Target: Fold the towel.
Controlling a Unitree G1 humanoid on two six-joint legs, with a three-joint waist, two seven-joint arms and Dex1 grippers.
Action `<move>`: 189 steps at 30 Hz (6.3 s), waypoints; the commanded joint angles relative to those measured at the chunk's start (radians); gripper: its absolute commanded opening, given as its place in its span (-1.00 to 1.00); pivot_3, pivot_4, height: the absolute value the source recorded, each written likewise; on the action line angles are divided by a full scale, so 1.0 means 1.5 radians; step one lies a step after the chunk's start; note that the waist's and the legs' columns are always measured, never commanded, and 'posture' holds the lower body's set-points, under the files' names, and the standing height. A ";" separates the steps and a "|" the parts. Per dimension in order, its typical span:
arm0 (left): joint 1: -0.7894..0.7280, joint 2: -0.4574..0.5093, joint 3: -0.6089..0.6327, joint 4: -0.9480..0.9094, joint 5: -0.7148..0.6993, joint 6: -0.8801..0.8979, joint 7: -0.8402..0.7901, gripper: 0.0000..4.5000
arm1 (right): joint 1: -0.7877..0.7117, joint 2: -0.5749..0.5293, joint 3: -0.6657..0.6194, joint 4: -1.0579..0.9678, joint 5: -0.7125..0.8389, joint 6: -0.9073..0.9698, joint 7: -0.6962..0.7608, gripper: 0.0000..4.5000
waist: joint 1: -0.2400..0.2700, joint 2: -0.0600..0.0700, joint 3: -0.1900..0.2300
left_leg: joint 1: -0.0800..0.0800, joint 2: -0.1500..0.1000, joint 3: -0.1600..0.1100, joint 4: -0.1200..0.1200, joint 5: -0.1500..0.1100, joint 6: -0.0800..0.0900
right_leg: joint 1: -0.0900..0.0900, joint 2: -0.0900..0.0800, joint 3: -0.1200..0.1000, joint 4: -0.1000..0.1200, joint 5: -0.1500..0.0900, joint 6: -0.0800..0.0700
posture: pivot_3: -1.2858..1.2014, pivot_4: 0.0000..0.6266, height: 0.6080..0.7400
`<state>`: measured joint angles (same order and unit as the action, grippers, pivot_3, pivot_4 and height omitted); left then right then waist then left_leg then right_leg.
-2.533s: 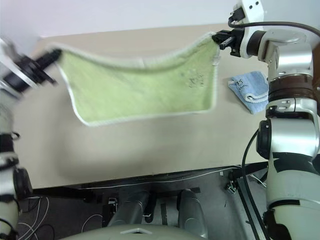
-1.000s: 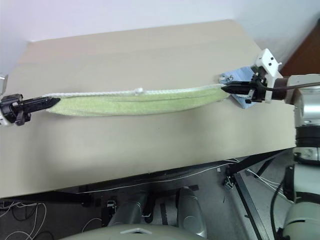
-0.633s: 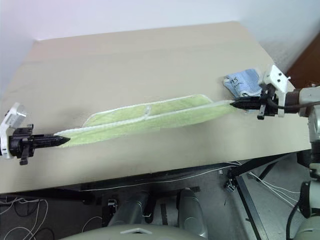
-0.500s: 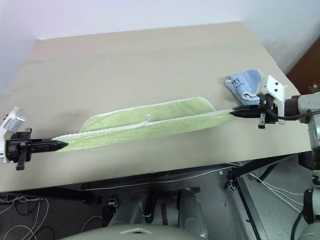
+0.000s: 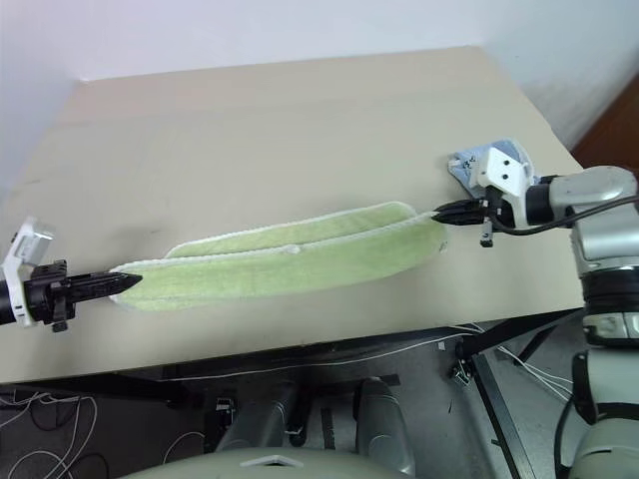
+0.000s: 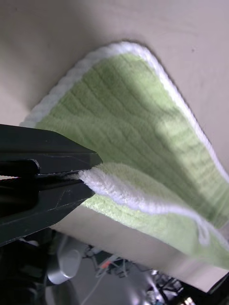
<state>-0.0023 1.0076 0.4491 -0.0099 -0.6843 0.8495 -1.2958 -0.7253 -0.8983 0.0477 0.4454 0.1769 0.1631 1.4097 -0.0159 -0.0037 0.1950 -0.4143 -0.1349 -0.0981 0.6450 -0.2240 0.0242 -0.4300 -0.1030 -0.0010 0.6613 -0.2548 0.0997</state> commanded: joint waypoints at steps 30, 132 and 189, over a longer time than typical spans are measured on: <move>-0.123 -0.104 -0.046 0.134 0.027 -0.091 0.134 -0.98 | -0.202 0.141 0.027 0.313 -0.120 -0.109 -0.154 -1.00 | -0.002 0.000 0.000 | 0.001 0.000 0.000 0.000 0.000 0.000 | 0.000 0.001 0.000 0.000 0.001 0.000 | 0.03 -0.52 1.00; -0.209 -0.136 -0.247 -0.074 0.134 -0.334 0.057 1.00 | -0.045 0.000 -0.240 0.183 0.265 0.740 -0.261 -0.98 | 0.000 0.000 0.000 | 0.001 0.001 0.003 -0.008 0.001 0.002 | 0.001 0.001 0.001 -0.009 0.001 -0.001 | 0.03 -0.52 1.00; -0.147 -0.161 -0.239 -0.093 0.151 -0.369 0.117 1.00 | -0.025 0.288 0.007 -0.355 0.389 0.762 -0.415 0.78 | 0.002 -0.001 -0.001 | 0.002 0.003 0.003 -0.008 0.001 0.002 | 0.000 0.003 0.002 -0.009 0.002 -0.001 | 0.03 -0.52 1.00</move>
<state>-0.2225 0.7729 0.0549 -0.1572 -0.4450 0.3315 -1.1124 -0.7536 -0.4551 0.1267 -0.0636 0.7181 1.3307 0.7574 -0.0128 -0.0049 0.1938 -0.4120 -0.1310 -0.0935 0.6326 -0.2225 0.0272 -0.4294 -0.0991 0.0019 0.6482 -0.2516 0.0977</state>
